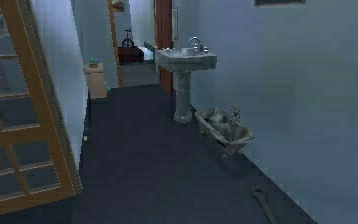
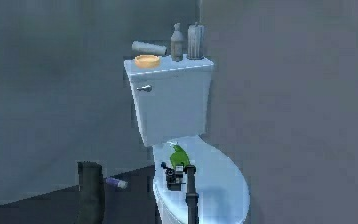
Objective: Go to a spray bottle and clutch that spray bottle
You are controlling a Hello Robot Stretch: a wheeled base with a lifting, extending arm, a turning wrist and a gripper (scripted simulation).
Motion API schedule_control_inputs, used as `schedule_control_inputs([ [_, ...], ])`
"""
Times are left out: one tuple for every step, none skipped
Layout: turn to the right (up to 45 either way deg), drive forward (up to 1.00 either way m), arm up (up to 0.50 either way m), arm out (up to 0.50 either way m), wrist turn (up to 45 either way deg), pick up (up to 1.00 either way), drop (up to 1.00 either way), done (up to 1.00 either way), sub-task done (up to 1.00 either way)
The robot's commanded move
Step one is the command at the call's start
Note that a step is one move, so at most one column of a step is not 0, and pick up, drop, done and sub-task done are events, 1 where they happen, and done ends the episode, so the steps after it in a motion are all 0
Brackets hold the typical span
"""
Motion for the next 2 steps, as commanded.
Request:
schedule_control_inputs([
  [0.0,0.0,0.0,0.0,0.0,1.0,0.0,0.0,0.0],
  [0.0,0.0,0.1,0.0,0.0,0.0,0.0,0.0,0.0],
])
